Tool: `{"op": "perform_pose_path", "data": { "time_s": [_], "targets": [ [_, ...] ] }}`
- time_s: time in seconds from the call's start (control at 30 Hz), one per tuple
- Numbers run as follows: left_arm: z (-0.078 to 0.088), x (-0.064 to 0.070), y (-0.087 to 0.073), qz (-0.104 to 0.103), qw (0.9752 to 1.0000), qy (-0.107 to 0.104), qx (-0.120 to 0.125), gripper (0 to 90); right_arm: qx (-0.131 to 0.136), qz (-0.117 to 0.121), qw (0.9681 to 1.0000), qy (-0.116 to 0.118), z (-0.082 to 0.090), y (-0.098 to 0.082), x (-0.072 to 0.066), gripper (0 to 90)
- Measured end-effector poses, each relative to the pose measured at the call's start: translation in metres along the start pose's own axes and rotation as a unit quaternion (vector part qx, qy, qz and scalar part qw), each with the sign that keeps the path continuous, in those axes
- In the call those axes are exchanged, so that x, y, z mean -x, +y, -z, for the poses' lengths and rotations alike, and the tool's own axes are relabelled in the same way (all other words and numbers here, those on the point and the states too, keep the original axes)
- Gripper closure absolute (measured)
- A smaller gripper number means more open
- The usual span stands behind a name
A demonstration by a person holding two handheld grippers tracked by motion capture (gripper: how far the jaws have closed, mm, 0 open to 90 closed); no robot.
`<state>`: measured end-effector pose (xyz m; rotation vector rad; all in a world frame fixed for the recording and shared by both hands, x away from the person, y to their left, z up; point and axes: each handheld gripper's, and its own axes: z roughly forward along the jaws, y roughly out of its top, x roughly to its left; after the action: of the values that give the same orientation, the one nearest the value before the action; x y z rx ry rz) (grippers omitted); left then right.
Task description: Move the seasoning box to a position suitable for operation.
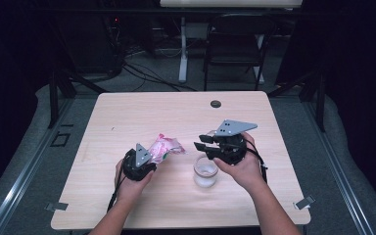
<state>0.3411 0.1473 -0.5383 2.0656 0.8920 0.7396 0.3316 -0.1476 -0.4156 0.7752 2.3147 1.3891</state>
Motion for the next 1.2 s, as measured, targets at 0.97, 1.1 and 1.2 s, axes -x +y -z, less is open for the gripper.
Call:
{"op": "perform_pose_path", "data": {
  "time_s": [0.97, 1.1, 1.2],
  "targets": [
    [0.01, 0.007, 0.002, -0.032, 0.9993, 0.017, -0.002, 60.8, 0.015, 0.042, 0.9985, 0.033, 0.014, -0.017, -0.019, 76.5],
    [0.011, 0.006, 0.003, -0.035, 0.9992, 0.021, -0.002, 60.8, 0.016, 0.042, 0.9982, 0.039, 0.013, -0.016, -0.021, 75.9],
    [0.011, 0.006, 0.003, -0.038, 0.999, 0.022, -0.002, 60.8, 0.016, 0.045, 0.9979, 0.044, 0.012, -0.016, -0.024, 74.9]
  ]
}}
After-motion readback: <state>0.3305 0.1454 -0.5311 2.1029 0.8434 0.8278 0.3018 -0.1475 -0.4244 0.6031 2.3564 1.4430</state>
